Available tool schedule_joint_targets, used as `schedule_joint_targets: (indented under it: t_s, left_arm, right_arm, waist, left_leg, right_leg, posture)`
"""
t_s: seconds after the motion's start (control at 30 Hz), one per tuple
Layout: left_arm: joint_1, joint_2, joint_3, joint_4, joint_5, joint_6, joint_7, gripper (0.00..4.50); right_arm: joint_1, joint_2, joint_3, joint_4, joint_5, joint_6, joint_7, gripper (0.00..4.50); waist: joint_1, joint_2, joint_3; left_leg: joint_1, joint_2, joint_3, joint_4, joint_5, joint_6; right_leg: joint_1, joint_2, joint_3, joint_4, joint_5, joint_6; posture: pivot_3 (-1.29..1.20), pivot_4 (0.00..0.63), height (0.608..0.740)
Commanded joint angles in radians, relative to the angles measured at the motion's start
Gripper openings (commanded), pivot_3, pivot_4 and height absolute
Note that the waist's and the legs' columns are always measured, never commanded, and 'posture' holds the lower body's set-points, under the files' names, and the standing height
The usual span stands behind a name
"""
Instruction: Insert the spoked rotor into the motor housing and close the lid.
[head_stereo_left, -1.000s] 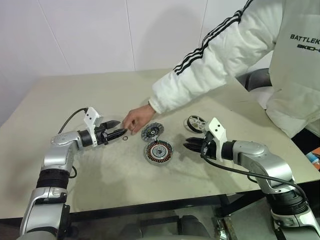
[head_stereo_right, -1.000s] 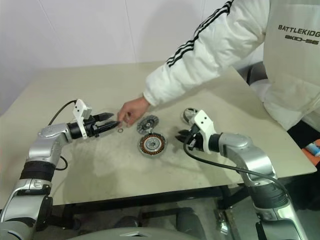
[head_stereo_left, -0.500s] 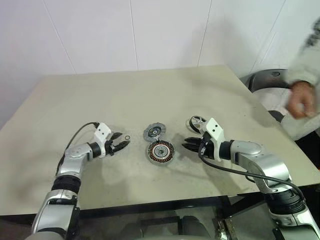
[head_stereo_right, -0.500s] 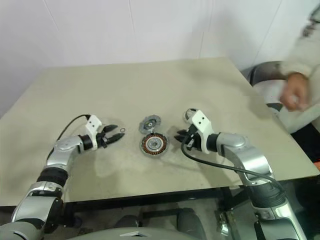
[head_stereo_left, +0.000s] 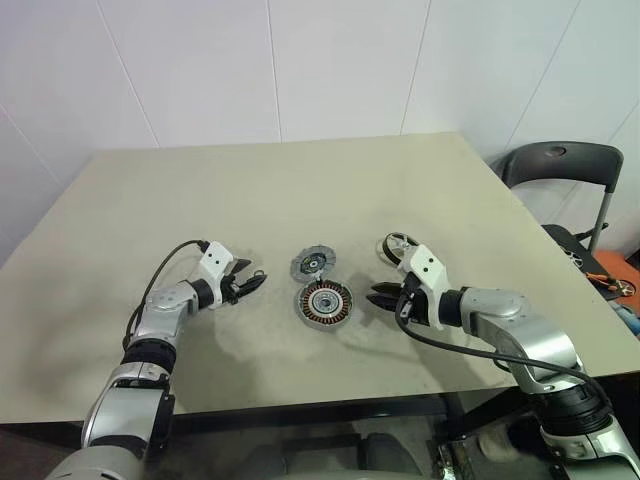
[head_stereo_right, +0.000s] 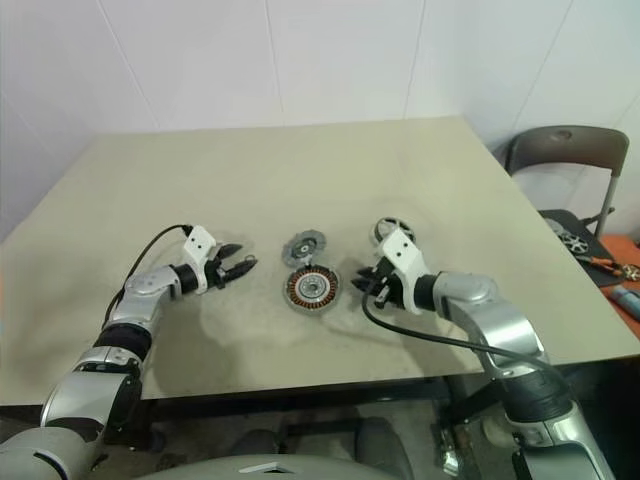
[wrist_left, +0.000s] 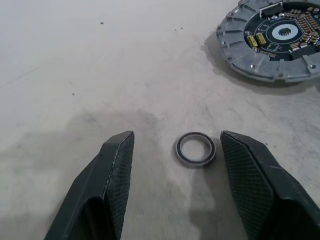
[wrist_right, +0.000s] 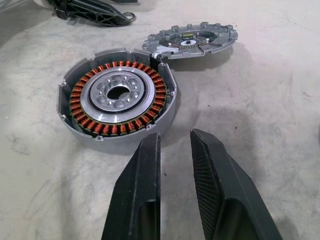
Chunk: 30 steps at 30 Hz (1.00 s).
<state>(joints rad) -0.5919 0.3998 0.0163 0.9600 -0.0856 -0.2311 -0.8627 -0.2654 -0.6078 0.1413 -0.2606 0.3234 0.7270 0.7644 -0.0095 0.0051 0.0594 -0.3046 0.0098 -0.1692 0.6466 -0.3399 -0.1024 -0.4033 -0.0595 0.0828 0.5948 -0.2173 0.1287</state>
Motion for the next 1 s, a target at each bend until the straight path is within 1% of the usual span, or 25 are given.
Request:
schedule_joint_targets:
  t_s: [0.03, 0.23, 0.5, 0.6, 0.77, 0.93, 1.0]
  left_arm:
    - [-0.023, -0.024, -0.011, 0.000, 0.010, -0.007, 0.002, 2.92]
    - [-0.022, -0.032, -0.012, 0.004, 0.020, -0.001, -0.009, 2.92]
    - [-0.024, -0.015, -0.004, 0.027, 0.031, 0.004, 0.017, 2.92]
    - [-0.020, -0.013, 0.009, 0.028, 0.015, 0.001, 0.009, 2.32]
    - [-0.012, -0.015, 0.016, 0.008, -0.001, 0.040, 0.000, 0.79]
    - [-0.009, -0.012, 0.014, 0.001, 0.006, 0.036, 0.015, 0.79]
    - [-0.008, -0.010, 0.016, 0.001, 0.004, 0.032, 0.012, 0.71]
  right_arm:
    - [-0.002, 0.000, 0.000, -0.031, -0.011, -0.025, -0.007, 0.99]
    - [0.001, 0.002, 0.005, -0.033, -0.014, -0.026, -0.014, 0.99]
    - [0.004, 0.001, 0.009, -0.029, -0.015, -0.030, -0.015, 0.99]
    - [-0.005, 0.004, 0.013, -0.019, -0.018, -0.034, -0.014, 0.94]
    - [-0.014, 0.009, 0.016, -0.011, -0.021, -0.036, -0.010, 0.94]
    - [-0.023, 0.011, 0.019, 0.000, -0.028, -0.039, -0.005, 0.94]
    - [-0.026, 0.011, 0.019, 0.003, -0.027, -0.040, -0.003, 0.94]
  waist:
    - [0.000, 0.000, 0.000]
    - [-0.001, 0.000, 0.000]
    - [-0.002, 0.000, 0.000]
    - [-0.003, 0.000, 0.000]
    - [-0.006, 0.000, 0.000]
    - [-0.006, 0.000, 0.000]
    - [-0.006, 0.000, 0.000]
  left_leg:
    - [0.000, 0.000, 0.000, 0.000, 0.000, 0.000]
    - [0.000, 0.000, 0.000, 0.000, 0.000, 0.000]
    - [0.000, 0.000, 0.000, 0.000, 0.000, 0.000]
    - [0.001, 0.000, 0.000, 0.000, 0.000, 0.000]
    - [0.001, 0.000, 0.000, 0.000, 0.000, 0.000]
    - [0.001, 0.000, 0.000, 0.000, 0.000, 0.000]
    - [0.001, 0.000, 0.000, 0.000, 0.000, 0.000]
  right_leg:
    - [0.000, 0.000, 0.000, 0.000, 0.000, 0.000]
    - [0.000, 0.000, 0.000, 0.000, 0.000, 0.000]
    - [0.000, 0.000, 0.000, 0.000, 0.000, 0.000]
    - [0.000, 0.000, 0.000, 0.000, 0.000, 0.000]
    - [0.000, 0.000, 0.000, 0.001, 0.000, 0.000]
    - [0.000, 0.000, 0.000, 0.001, 0.000, 0.000]
    - [0.000, 0.000, 0.000, 0.001, 0.000, 0.000]
  posture:
    - [0.00, 0.000, 0.740]
    - [0.00, 0.000, 0.740]
    - [0.00, 0.000, 0.740]
    - [0.00, 0.000, 0.740]
    - [0.00, 0.000, 0.740]
    - [0.00, 0.000, 0.740]
    - [0.00, 0.000, 0.740]
